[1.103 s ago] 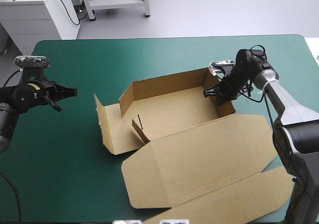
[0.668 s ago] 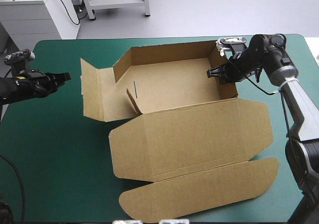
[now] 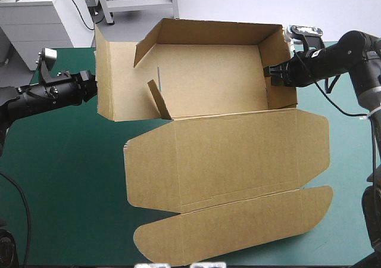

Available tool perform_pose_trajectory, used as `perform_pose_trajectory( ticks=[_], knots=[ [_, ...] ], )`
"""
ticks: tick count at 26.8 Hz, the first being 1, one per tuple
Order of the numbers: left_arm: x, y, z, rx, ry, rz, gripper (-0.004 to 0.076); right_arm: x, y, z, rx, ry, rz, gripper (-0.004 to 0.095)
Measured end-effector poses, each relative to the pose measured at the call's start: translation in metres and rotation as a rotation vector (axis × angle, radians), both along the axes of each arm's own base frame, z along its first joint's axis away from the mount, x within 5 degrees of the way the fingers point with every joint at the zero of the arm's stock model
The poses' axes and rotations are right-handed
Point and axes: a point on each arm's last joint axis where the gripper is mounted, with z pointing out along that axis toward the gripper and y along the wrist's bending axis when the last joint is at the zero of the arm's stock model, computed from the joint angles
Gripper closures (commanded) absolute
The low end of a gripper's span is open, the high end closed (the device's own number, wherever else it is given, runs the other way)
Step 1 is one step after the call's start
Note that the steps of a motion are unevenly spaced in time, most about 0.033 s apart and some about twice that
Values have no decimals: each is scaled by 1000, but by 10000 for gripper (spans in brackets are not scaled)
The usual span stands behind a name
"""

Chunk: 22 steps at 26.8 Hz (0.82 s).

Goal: Fold the box

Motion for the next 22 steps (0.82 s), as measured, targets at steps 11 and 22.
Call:
perform_pose_trajectory(
  ticks=[11, 22],
  knots=[
    [-33, -12, 27, 34, -93, -75, 732, 2, 46, 6, -1, -126, 32, 926],
    [-45, -32, 24, 198, -102, -138, 729, 1, 81, -9, -24, -177, 56, 926]
  ],
)
